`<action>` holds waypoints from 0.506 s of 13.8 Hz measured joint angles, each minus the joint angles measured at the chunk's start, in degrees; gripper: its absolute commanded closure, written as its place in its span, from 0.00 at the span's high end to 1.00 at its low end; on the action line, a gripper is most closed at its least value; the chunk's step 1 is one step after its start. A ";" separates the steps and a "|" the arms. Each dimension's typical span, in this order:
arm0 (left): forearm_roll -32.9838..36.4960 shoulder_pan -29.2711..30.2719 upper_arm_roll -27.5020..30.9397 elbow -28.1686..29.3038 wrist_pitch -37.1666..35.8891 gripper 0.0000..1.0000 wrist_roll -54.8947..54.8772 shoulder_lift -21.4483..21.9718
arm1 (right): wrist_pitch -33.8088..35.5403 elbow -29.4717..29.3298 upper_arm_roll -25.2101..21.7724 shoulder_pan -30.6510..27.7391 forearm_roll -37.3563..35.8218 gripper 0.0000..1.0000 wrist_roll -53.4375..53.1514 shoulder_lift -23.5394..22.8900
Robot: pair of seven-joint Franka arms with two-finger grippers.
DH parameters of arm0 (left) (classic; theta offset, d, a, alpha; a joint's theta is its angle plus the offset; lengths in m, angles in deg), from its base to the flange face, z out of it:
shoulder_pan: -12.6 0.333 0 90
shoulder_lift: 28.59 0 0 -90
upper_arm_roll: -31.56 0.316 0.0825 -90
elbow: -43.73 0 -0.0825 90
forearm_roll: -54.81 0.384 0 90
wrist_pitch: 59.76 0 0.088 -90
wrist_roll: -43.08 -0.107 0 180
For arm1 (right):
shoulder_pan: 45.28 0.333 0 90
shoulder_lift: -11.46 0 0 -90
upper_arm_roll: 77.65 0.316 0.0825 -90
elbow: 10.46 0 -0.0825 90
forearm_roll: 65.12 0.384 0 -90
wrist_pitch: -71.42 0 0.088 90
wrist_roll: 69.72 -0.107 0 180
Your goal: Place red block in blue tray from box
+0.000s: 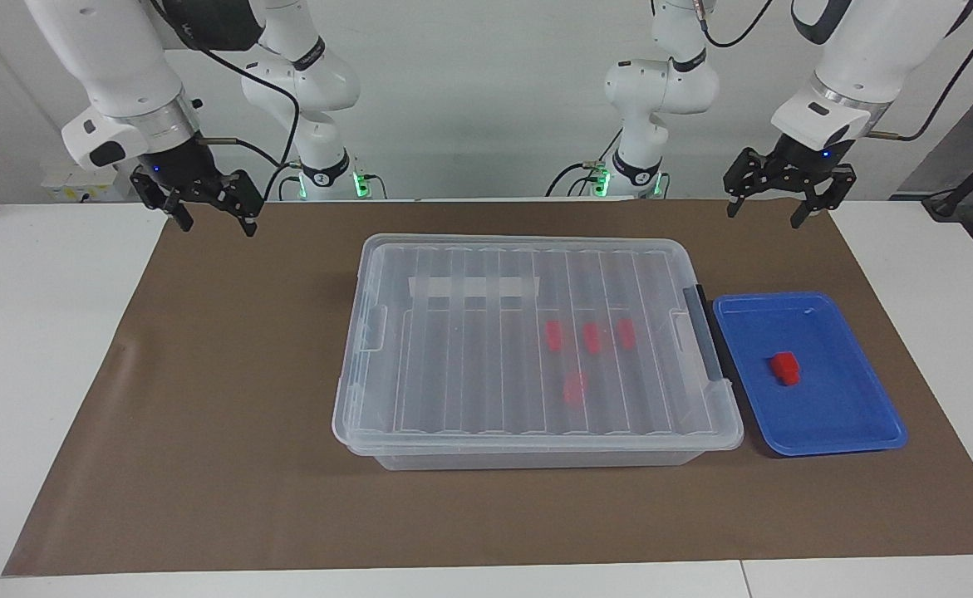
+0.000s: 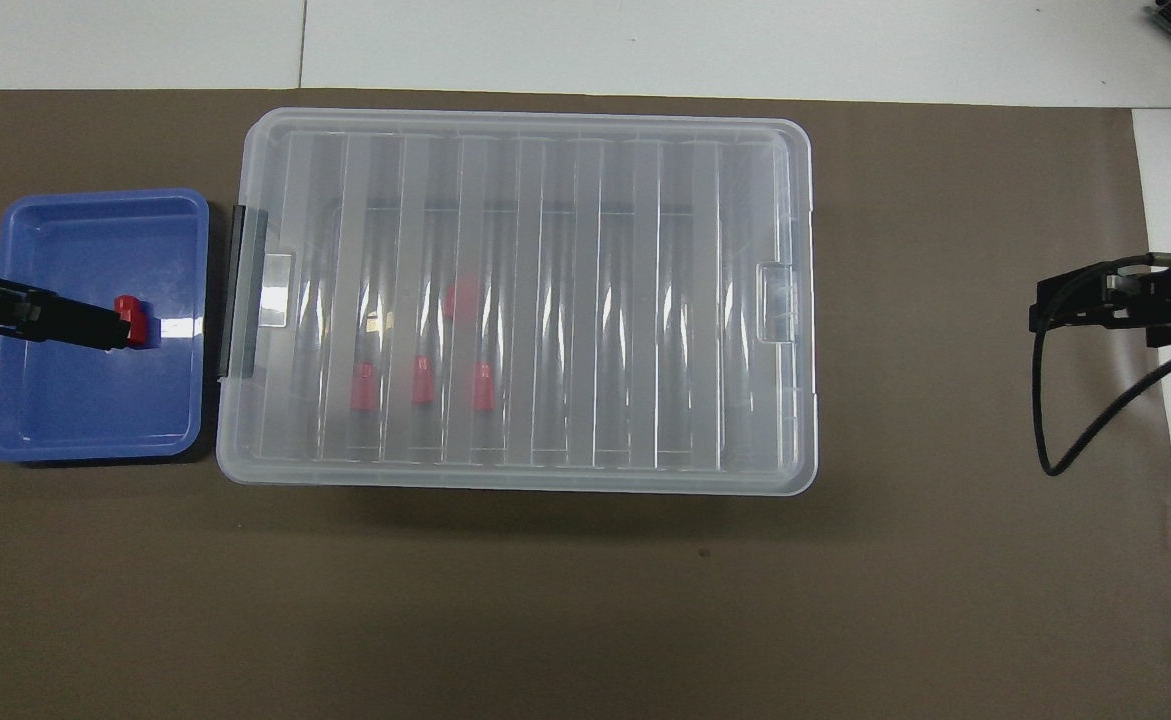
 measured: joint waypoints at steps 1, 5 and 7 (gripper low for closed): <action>0.00 0.01 0.34 -0.39 0.09 1.00 -0.02 -0.51 | 0.33 -0.33 0.15 0.01 -0.02 1.00 -0.73 0.01; 0.01 0.01 1.27 -1.07 0.17 1.00 -0.03 -0.72 | 1.32 -0.29 0.87 0.29 -0.14 1.00 -3.93 0.06; 0.01 0.03 1.59 -1.37 0.17 1.00 -0.03 -0.59 | 1.43 -0.08 1.01 0.33 -0.14 1.00 -3.99 0.20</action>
